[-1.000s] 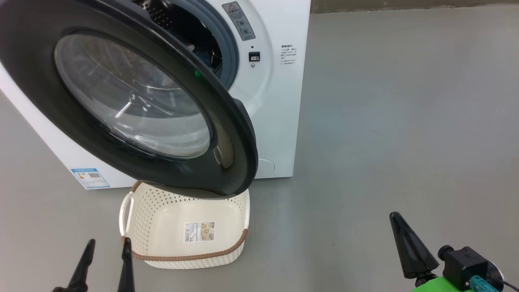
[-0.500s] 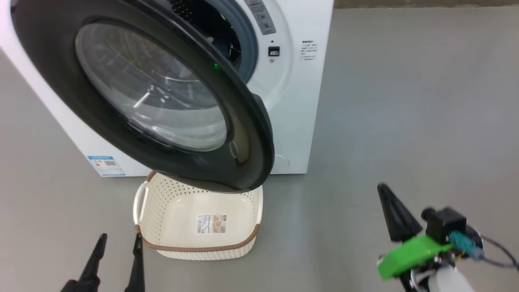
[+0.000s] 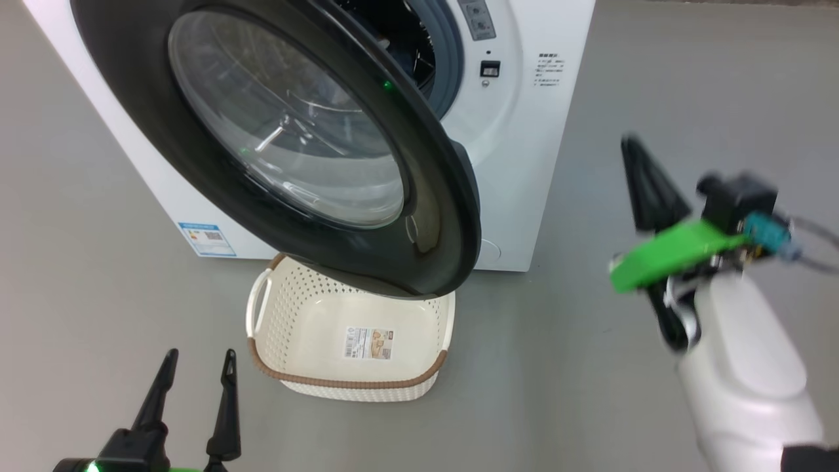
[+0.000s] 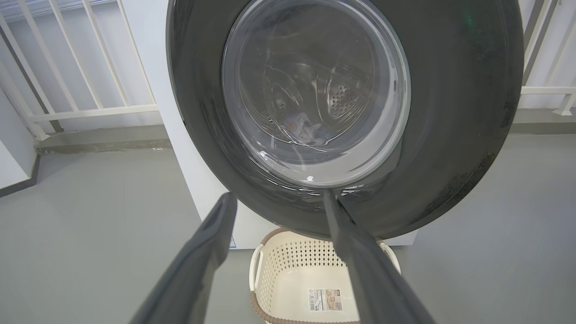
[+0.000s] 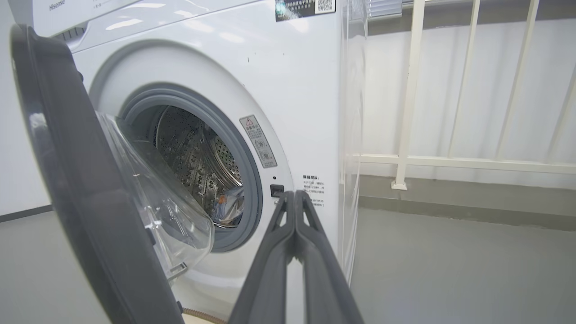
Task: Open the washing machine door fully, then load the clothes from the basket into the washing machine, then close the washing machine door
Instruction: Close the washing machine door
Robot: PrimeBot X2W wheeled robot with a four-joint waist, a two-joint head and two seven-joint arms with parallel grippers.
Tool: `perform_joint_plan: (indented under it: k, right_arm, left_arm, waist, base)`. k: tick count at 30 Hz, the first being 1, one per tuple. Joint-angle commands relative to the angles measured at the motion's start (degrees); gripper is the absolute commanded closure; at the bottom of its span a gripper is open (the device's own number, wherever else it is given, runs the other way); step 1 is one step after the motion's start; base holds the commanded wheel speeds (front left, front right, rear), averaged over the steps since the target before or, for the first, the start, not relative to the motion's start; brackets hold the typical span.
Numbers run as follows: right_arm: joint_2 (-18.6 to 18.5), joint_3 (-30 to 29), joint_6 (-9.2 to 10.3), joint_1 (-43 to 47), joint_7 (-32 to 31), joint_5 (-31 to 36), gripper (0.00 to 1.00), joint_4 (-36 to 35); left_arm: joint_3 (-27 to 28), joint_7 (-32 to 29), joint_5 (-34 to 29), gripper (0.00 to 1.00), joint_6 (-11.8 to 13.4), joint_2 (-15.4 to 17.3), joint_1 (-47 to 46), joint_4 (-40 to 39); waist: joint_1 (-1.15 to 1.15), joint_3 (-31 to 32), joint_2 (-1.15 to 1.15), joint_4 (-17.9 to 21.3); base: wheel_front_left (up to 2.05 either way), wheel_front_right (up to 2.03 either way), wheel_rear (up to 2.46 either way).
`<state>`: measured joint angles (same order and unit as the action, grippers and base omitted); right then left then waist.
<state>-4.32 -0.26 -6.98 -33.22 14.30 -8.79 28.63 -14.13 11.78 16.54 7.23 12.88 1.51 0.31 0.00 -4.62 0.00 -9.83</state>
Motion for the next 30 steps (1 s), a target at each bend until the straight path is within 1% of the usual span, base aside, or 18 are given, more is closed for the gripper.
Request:
perform_joint_plan:
  k: [1, 5, 9, 13, 17, 20, 23, 27, 30]
  right_arm:
    - [0.0, 2.0, -0.51, -3.7, 0.6, -0.7, 1.0, -2.1]
    - [0.2, 4.9, -0.51, -8.4, 0.7, -1.7, 1.0, -7.6]
    - [0.3, 9.9, -0.51, -9.9, 0.1, -2.3, 1.0, -15.4]
    - [0.4, 14.9, -0.51, -7.7, -4.0, -3.3, 1.0, -22.9]
    - [0.2, 19.5, -0.51, -3.2, -8.5, -4.3, 1.0, -27.3]
    - [-0.1, 22.5, -0.51, 0.2, -10.8, -5.2, 1.0, -28.1]
    - [-0.6, 25.2, -0.51, 2.6, -11.9, -6.0, 1.0, -26.9]
    - [-0.9, 28.5, -0.51, 4.2, -12.4, -7.0, 1.0, -24.0]
    - [-1.3, 30.1, -0.51, 3.8, -12.0, -7.9, 1.0, -20.8]
  left_arm:
    - [1.9, 0.7, -0.2, 0.0, -0.3, 0.8, -2.8, -0.9]
    - [1.8, 1.0, -0.6, 0.0, 0.0, 1.1, -3.2, -0.5]
    - [1.9, 1.2, -0.7, 0.0, 0.1, 1.4, -3.5, -0.6]
    - [2.1, 1.4, -0.6, 0.0, 0.3, 1.4, -3.7, -0.8]
    - [2.1, 1.7, -0.6, 0.0, 0.5, 1.4, -3.9, -0.9]
    - [2.1, 1.8, -0.7, 0.0, 0.7, 1.5, -4.1, -0.9]
    - [1.9, 1.9, -0.8, 0.0, 0.7, 1.5, -4.3, -0.8]
    - [1.8, 2.1, -0.9, 0.0, 0.7, 1.5, -4.7, -0.7]
    - [1.5, 2.2, -0.9, 0.0, 0.6, 1.5, -5.0, -0.5]
  waist:
    - [0.0, -0.4, 0.0, -0.4]
    - [0.0, -0.6, 0.0, -1.0]
    - [0.0, -0.7, 0.0, -1.5]
    - [0.0, -1.2, 0.0, -1.8]
    - [0.0, -1.8, 0.0, -2.0]
    - [0.0, -2.3, 0.0, -2.0]
    - [0.0, -2.6, 0.0, -2.1]
    - [0.0, -2.9, 0.0, -2.2]
    - [0.0, -3.0, 0.0, -2.3]
  base:
    - [0.0, 0.0, 0.0]
    - [0.0, 0.0, 0.0]
    - [0.0, 0.0, 0.0]
    - [0.0, 0.0, 0.0]
    - [0.0, 0.0, 0.0]
    - [0.0, 0.0, 0.0]
    - [0.0, 0.0, 0.0]
    - [0.0, 0.0, 0.0]
    - [0.0, 0.0, 0.0]
